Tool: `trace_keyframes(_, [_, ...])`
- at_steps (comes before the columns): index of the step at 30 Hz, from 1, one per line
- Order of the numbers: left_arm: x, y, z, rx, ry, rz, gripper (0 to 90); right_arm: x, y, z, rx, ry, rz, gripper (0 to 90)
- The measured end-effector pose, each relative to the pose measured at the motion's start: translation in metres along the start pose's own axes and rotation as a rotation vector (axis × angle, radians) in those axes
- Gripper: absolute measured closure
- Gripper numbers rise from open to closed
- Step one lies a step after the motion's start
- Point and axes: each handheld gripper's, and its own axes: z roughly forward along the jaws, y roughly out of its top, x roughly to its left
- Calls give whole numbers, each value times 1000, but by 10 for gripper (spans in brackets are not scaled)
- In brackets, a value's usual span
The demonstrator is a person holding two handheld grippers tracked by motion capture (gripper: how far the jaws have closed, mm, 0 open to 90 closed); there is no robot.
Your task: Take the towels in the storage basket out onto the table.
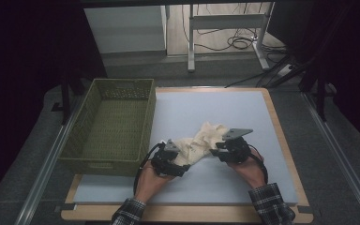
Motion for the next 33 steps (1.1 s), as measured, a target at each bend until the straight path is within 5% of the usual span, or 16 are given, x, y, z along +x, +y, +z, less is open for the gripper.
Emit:
trace_keyframes(3, [3,-3,2,10,2,-9,288,3,5,9,10,-20,-31,622])
trace_keyframes(7, [4,-4,5,21,-3,-22,321,6,8,15,49,-57,-54,875])
trace_keyframes(18, [2,-6,4,18,1,-28,322,-2,-7,-36,14,-56,-45,890])
trace_keyframes(26, [-5,-4,-1,8,0,-16,321,-10,-49,-77,39,-92,-28,889])
trace_keyframes(33, [-12,4,-4,-9,36,13,322,-21,-87,-100,60,-95,46,830])
